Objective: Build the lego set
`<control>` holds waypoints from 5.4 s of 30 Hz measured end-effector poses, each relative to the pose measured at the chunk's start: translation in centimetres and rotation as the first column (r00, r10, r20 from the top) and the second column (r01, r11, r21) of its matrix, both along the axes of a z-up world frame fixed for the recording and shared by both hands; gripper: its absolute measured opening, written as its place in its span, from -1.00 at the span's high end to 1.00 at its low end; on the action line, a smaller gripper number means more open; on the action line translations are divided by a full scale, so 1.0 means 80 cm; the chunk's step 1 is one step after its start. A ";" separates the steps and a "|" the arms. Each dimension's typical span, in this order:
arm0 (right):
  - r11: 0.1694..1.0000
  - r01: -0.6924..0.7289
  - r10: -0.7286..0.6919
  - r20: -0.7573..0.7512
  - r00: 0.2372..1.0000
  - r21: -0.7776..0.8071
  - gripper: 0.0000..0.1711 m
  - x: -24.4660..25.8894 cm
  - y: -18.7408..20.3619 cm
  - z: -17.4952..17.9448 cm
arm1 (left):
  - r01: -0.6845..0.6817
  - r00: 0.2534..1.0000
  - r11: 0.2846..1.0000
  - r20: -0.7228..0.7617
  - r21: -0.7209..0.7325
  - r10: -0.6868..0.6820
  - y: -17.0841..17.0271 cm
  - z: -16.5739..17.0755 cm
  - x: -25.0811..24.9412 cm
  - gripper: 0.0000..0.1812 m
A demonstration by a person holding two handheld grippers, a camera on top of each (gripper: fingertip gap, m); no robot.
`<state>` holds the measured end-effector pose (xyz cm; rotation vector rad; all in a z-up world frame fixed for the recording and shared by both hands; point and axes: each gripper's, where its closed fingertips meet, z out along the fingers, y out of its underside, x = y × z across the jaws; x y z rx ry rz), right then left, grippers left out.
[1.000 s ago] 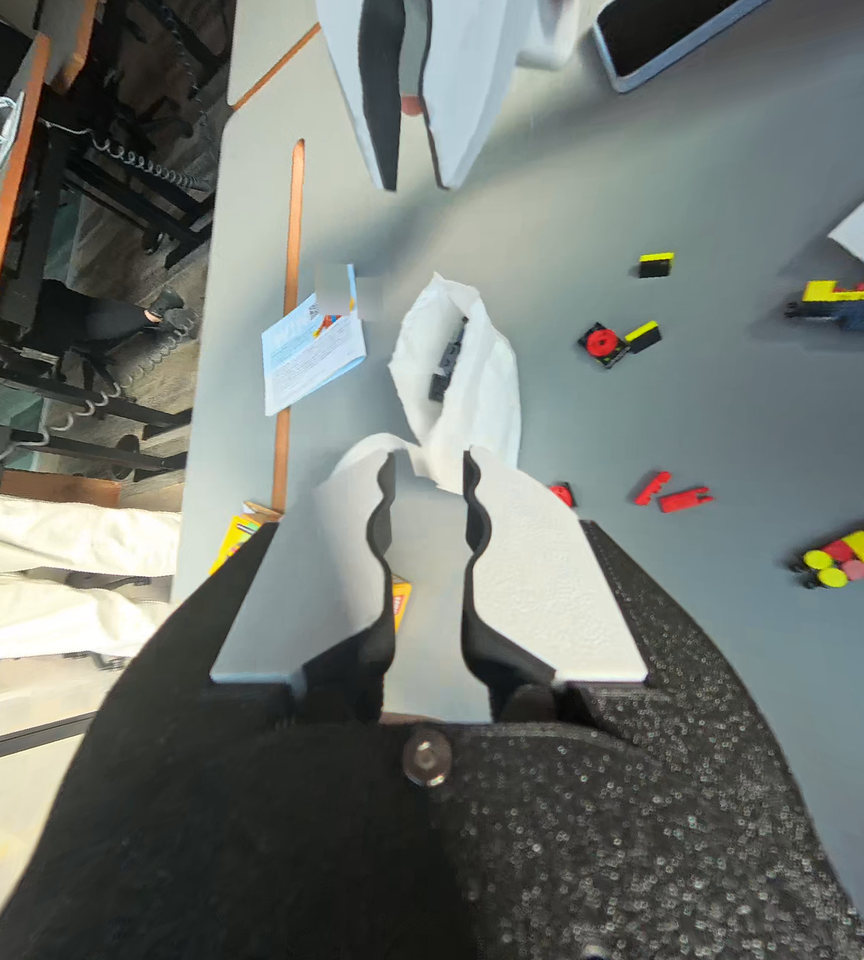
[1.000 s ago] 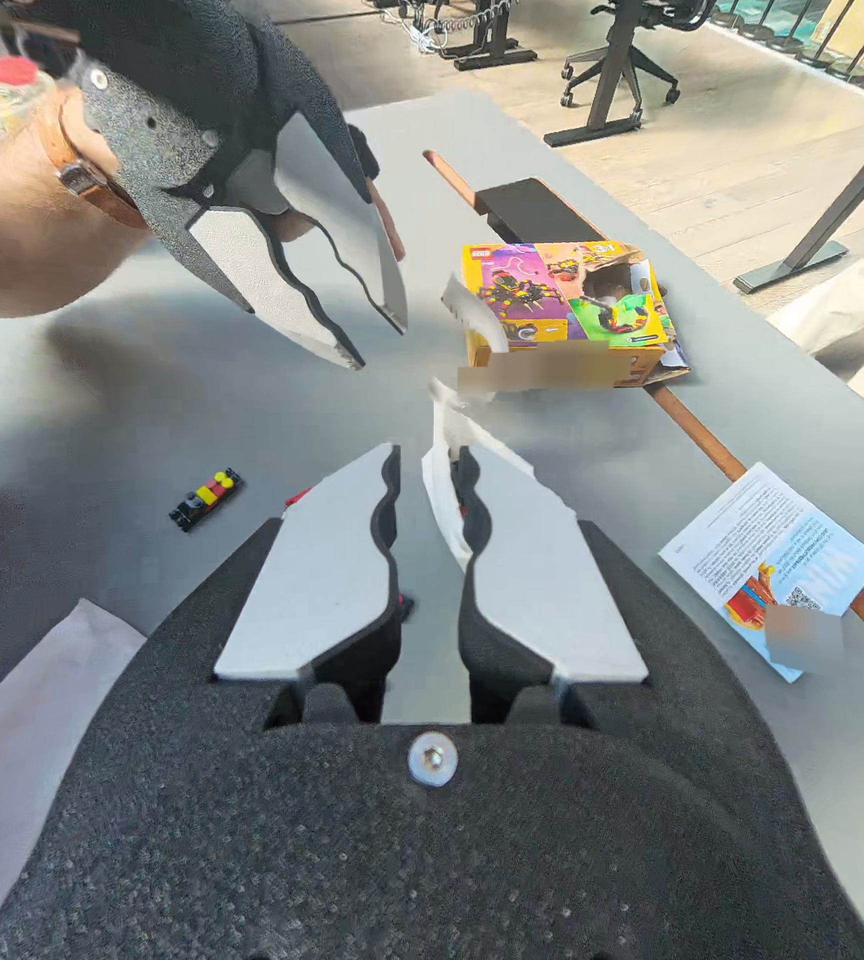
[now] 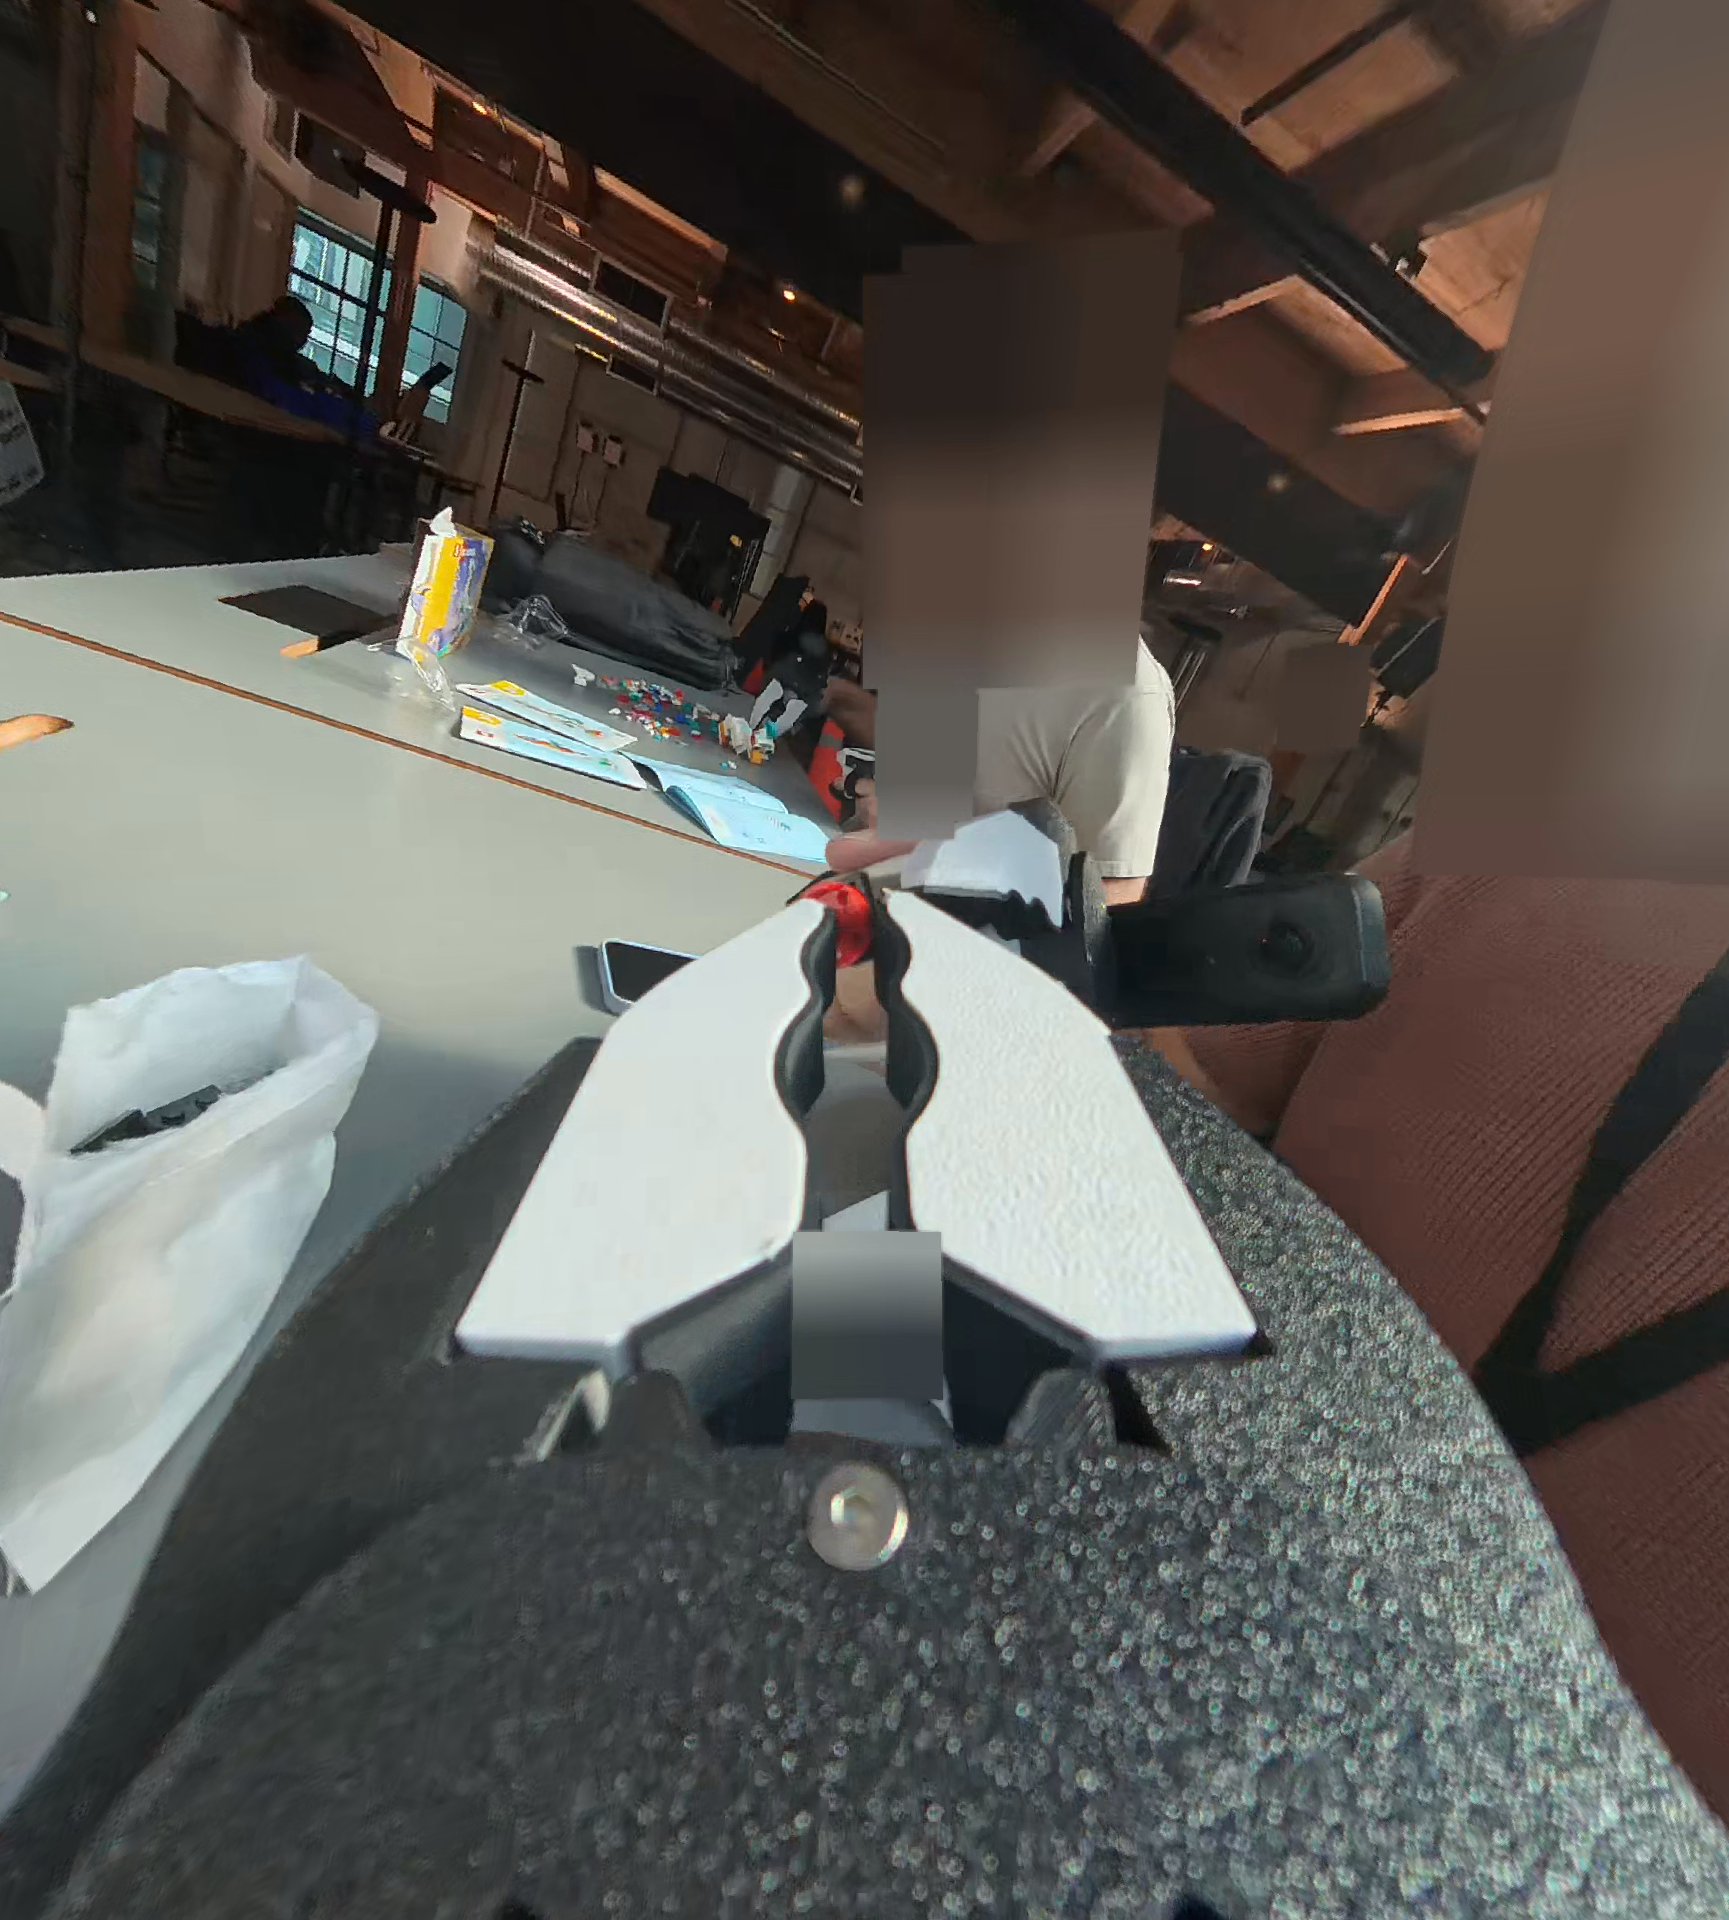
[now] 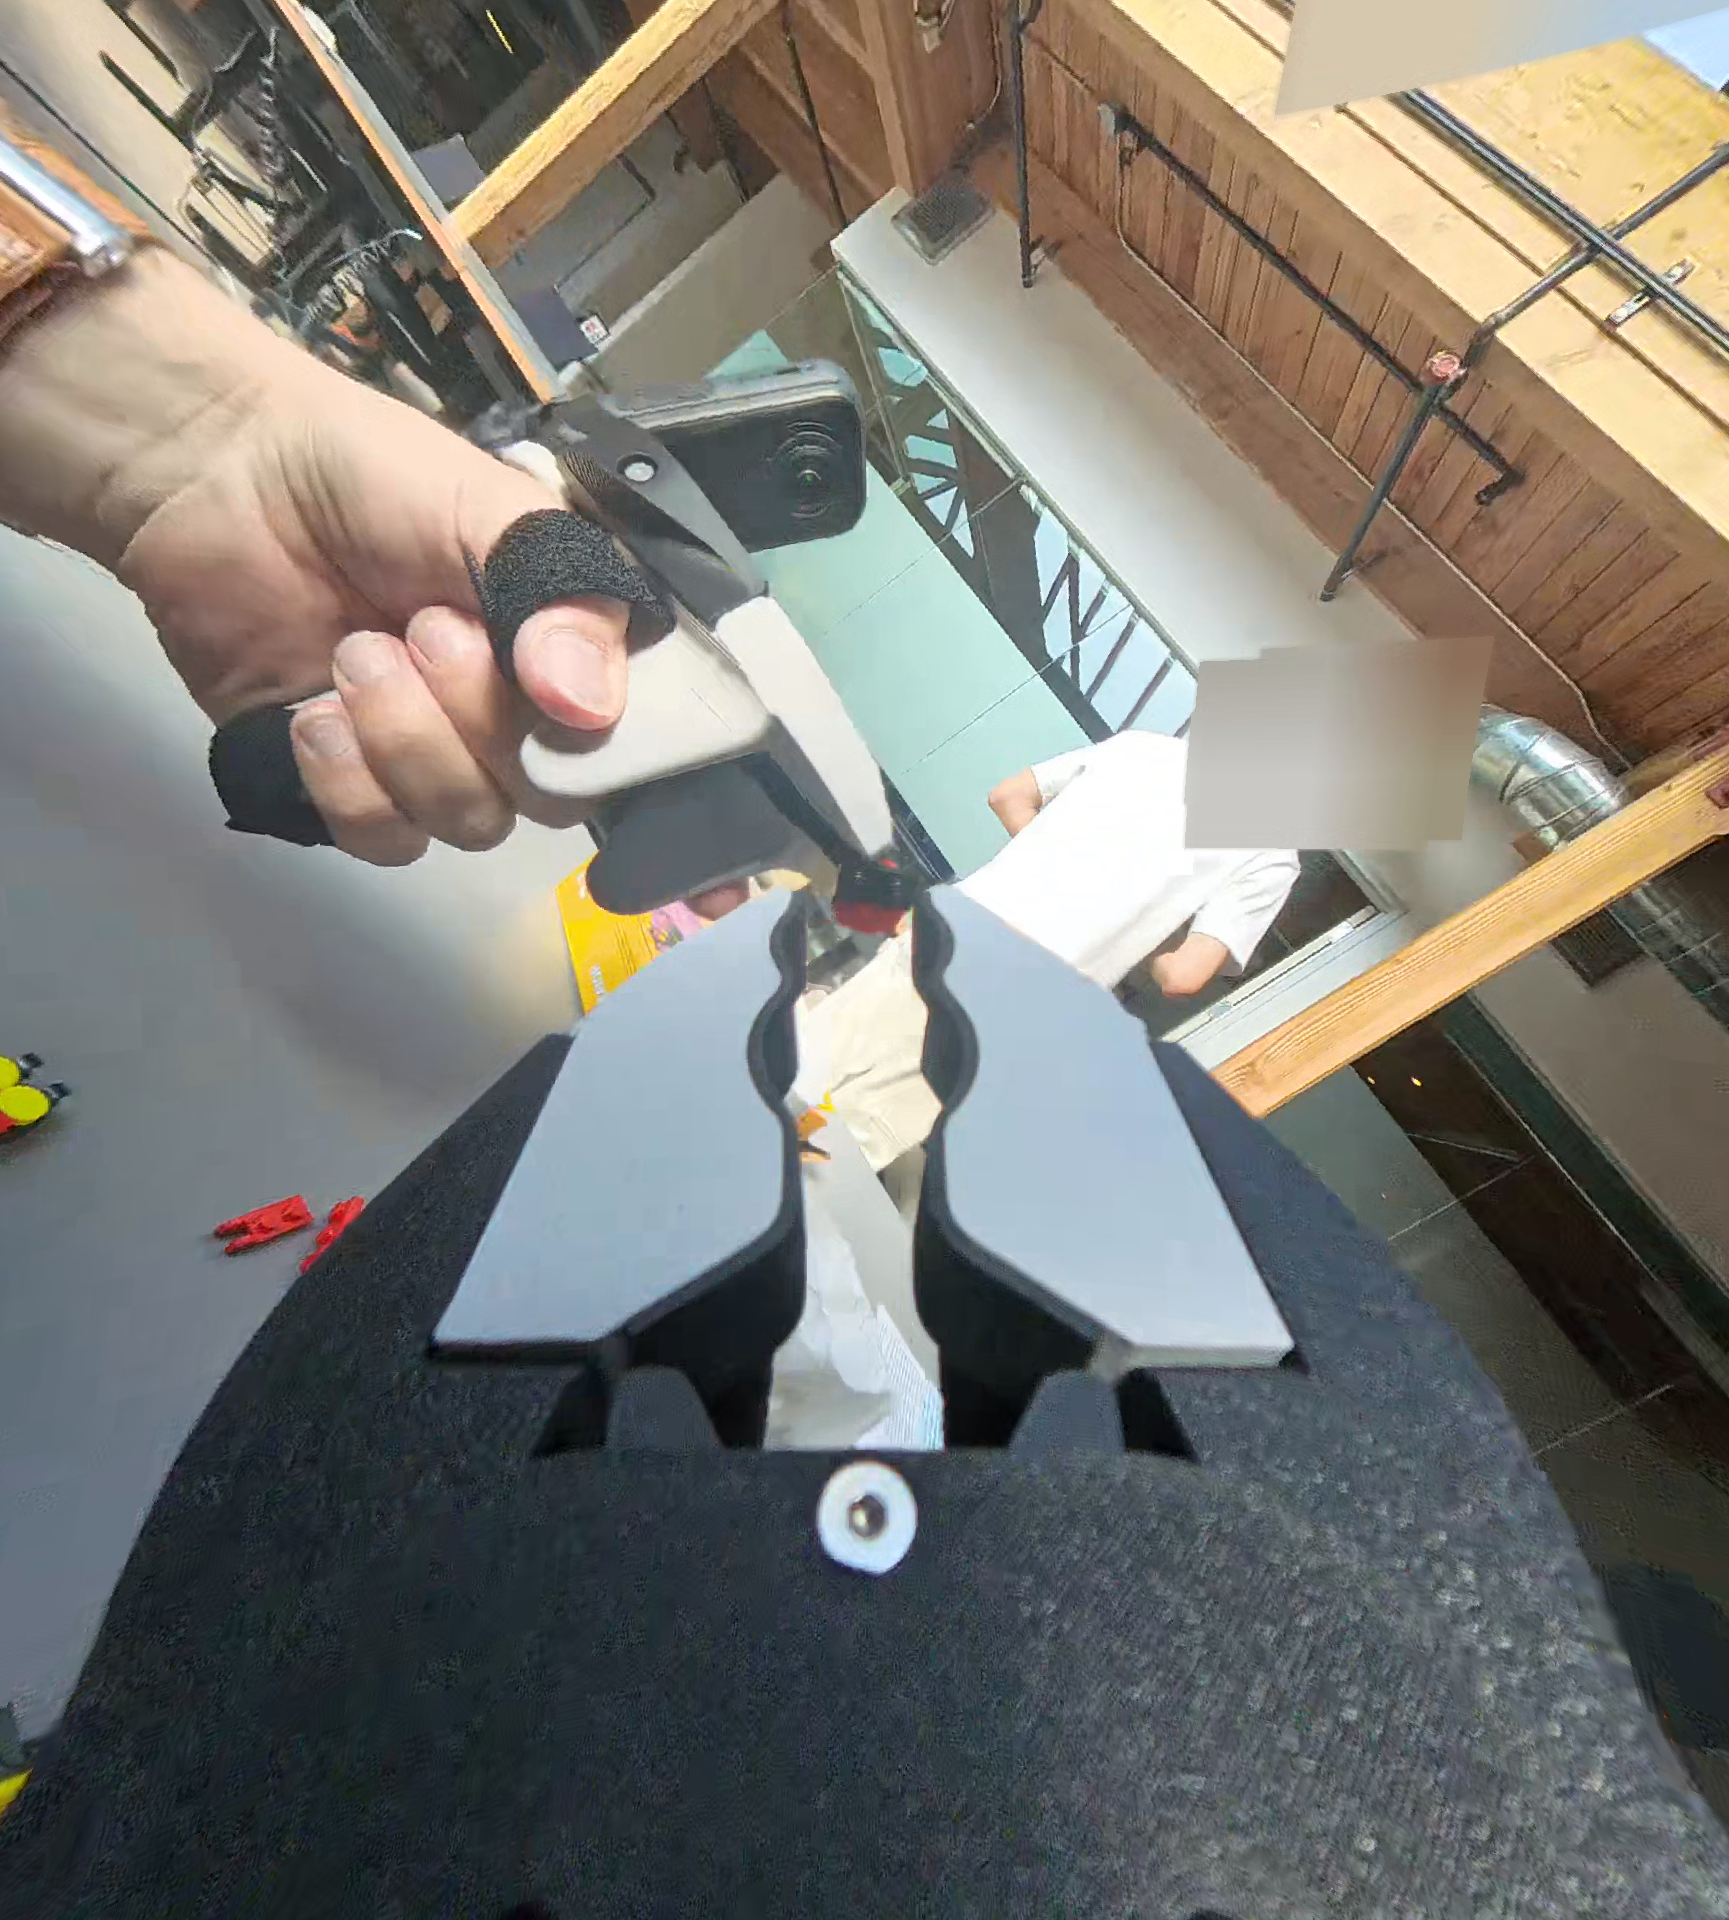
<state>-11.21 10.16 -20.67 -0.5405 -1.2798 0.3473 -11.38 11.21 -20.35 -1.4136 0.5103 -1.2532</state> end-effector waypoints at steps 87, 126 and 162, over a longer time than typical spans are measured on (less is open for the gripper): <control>0.993 -0.120 0.120 -0.006 0.993 0.010 0.82 0.028 -0.011 0.026 | -0.022 1.000 1.000 0.023 0.019 0.022 -0.018 0.020 0.046 0.84; 0.736 0.207 0.248 0.542 0.803 -0.645 0.67 0.046 0.072 -0.136 | 0.297 0.202 0.944 -0.976 0.142 0.083 -0.014 -0.191 -0.045 0.61; 0.497 0.551 -0.205 0.526 0.825 -0.671 0.84 0.325 0.161 -0.110 | 0.169 0.151 0.985 -0.988 0.045 0.019 0.160 -0.107 -0.038 0.73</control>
